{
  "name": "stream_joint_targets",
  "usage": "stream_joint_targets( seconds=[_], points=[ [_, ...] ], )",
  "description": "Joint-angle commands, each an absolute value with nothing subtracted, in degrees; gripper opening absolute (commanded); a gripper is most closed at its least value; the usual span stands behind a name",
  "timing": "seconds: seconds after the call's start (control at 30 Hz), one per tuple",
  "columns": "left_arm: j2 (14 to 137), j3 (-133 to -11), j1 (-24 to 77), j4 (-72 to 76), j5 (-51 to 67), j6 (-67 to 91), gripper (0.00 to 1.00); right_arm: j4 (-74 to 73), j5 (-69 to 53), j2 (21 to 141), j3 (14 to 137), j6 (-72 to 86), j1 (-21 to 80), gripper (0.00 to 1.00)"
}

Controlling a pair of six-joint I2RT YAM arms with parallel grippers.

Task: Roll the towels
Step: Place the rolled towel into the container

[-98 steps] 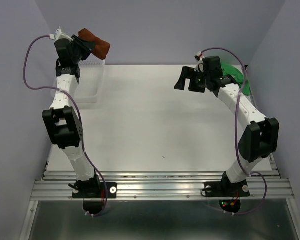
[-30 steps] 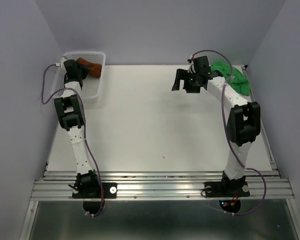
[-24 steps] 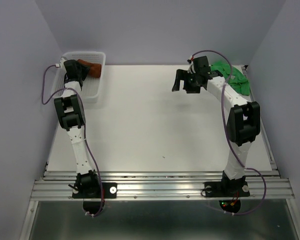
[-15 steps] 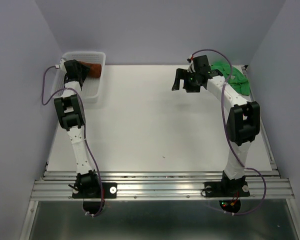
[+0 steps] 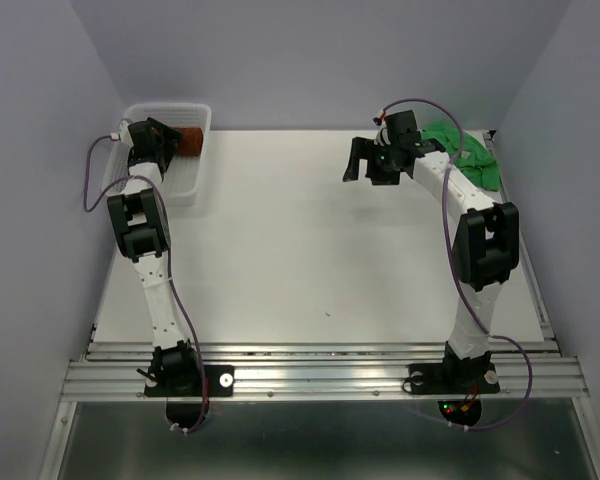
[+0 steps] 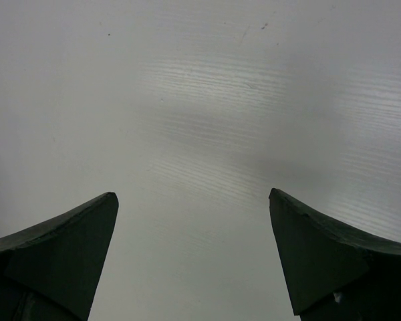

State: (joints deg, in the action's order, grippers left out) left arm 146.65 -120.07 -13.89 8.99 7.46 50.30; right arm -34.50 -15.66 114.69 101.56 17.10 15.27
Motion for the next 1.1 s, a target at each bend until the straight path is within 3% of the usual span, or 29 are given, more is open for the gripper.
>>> stream_joint_targets(
  seconds=[0.0,0.1,0.77,1.07],
  points=[
    [139.31,-118.13,-15.47,8.17,5.89,52.47,0.95,-34.19,-16.96,114.26,103.01,15.91,14.85,1.0],
    [137.99,-117.51,-15.47,7.82,6.15,52.91,0.99,-34.28,-17.31,114.34,103.09,15.65,14.85,1.0],
    [129.82,-118.3,-15.38,0.8,11.16,53.0,0.99,-33.4,-16.0,114.26,104.5,14.5,14.85,1.0],
    [114.45,-108.48,-15.03,-6.05,14.06,46.51,0.99,-33.31,-5.03,113.12,107.31,18.54,12.05,1.0]
  ],
)
